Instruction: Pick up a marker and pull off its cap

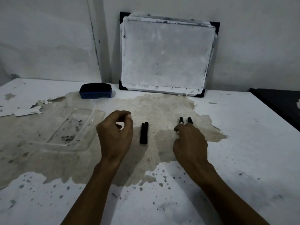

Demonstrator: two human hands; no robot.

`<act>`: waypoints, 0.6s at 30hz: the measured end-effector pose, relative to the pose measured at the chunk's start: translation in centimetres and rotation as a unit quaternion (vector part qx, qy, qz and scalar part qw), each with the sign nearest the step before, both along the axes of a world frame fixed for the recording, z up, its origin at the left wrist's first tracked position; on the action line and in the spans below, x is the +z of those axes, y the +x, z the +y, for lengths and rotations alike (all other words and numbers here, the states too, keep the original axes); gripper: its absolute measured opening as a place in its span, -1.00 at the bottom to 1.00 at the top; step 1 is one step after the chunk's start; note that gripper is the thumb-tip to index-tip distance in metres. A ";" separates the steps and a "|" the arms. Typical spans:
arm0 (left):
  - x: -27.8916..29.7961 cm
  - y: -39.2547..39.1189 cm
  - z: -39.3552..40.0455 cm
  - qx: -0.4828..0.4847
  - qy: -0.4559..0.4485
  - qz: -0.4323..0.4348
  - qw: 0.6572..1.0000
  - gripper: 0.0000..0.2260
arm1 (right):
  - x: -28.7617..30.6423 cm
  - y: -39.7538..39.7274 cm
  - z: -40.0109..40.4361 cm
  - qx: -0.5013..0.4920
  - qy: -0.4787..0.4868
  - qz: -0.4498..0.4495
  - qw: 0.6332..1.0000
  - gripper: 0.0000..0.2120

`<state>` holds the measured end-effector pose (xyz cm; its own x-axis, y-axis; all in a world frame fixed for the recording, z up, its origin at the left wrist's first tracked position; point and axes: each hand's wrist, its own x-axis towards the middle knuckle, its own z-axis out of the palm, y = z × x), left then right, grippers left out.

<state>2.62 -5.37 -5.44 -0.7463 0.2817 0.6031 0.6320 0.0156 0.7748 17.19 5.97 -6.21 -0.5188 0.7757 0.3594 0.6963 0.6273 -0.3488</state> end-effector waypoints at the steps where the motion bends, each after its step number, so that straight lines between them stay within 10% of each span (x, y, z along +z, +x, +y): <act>1: 0.0 -0.1 0.0 -0.001 0.002 0.001 1.000 -0.88 | 0.0 -0.1 0.2 0.004 -0.003 0.010 1.000 -0.69; 7: 0.5 0.5 -0.4 -0.058 0.005 -0.085 0.995 -0.83 | 2.2 -0.6 0.0 0.058 -0.103 0.222 0.968 -0.74; 11: 1.2 0.5 -0.6 -0.174 -0.016 -0.292 0.940 -0.81 | 3.5 -1.2 -1.4 0.167 -0.336 0.397 0.838 -0.72; 14: 1.6 0.5 -0.7 -0.296 0.001 -0.373 0.879 -0.81 | 3.6 -1.7 -1.9 0.226 -0.446 0.409 0.764 -0.70; 18: 1.5 0.1 -0.9 -0.308 0.034 -0.387 0.869 -0.82 | 3.2 -2.1 -2.1 0.224 -0.457 0.383 0.771 -0.80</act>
